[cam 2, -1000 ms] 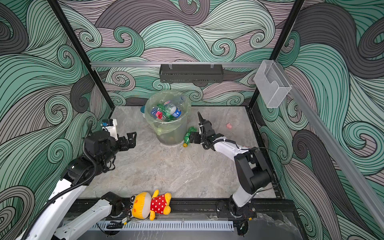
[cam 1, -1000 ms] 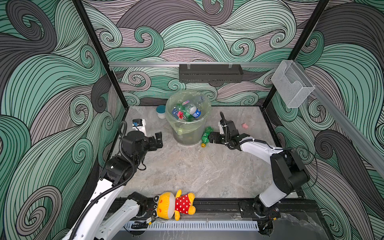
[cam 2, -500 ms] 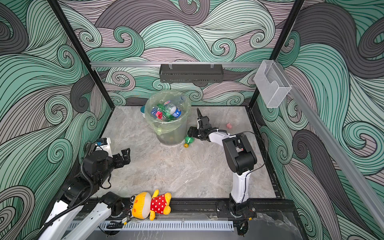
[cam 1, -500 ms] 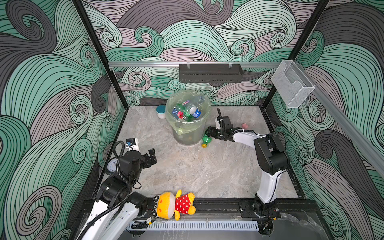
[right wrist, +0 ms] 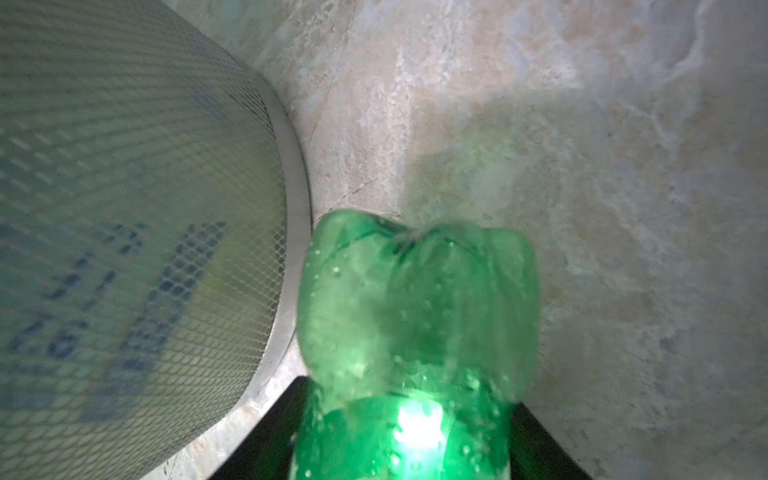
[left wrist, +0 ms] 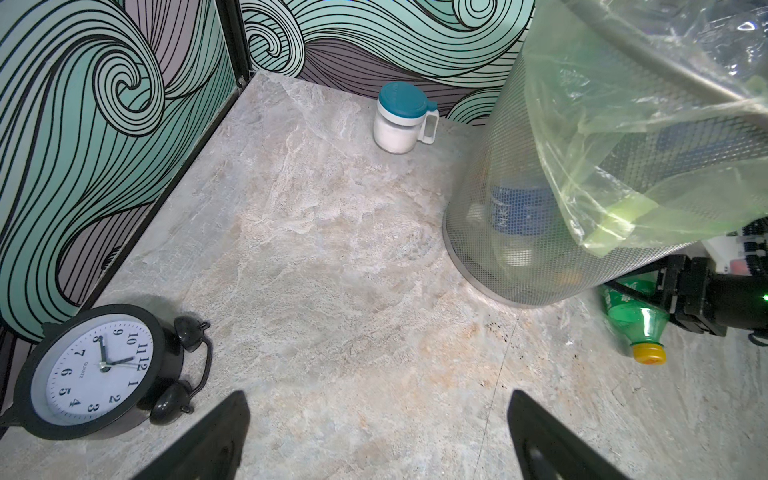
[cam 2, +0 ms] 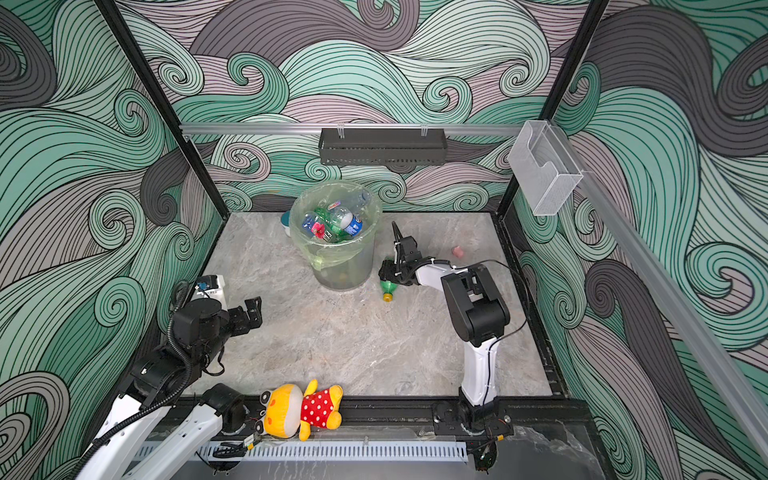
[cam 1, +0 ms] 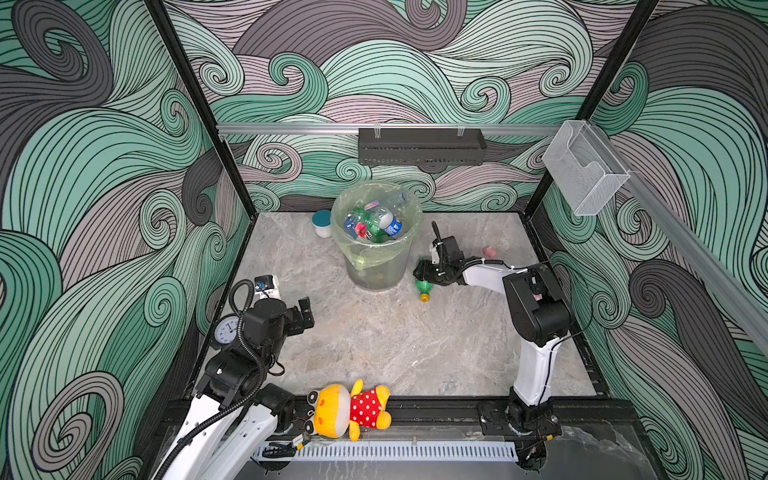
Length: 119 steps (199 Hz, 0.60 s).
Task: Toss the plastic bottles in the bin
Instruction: 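Lower the right gripper onto the green Sprite bottle and grasp it while left retracts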
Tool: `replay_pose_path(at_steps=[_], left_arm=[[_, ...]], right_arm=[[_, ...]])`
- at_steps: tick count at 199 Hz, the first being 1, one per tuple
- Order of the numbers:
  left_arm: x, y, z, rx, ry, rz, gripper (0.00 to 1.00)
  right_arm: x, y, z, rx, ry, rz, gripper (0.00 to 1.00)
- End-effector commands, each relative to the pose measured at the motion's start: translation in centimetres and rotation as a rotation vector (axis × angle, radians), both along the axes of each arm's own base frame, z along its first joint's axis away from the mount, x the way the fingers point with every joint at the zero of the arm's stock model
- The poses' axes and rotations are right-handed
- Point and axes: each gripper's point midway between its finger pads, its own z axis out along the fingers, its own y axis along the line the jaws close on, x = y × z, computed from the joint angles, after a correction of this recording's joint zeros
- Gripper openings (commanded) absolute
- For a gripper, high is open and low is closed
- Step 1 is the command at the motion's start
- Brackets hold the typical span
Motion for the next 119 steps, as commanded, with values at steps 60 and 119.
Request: replay_pose_path(at_steps=[60,119], left_arm=[[0.1,0.4,-0.8,-0.003,0.03,0.039,0.99],[1.3,-0.8,-2.2,-0.038,0.046,0.015,0.99]], right_arm=[[-4.7,-3.3,2.5,-0.118,-0.02,0.041,0.59],[-8.5,-4.3,7.6,-0.111,-0.101,0.124,0.55]])
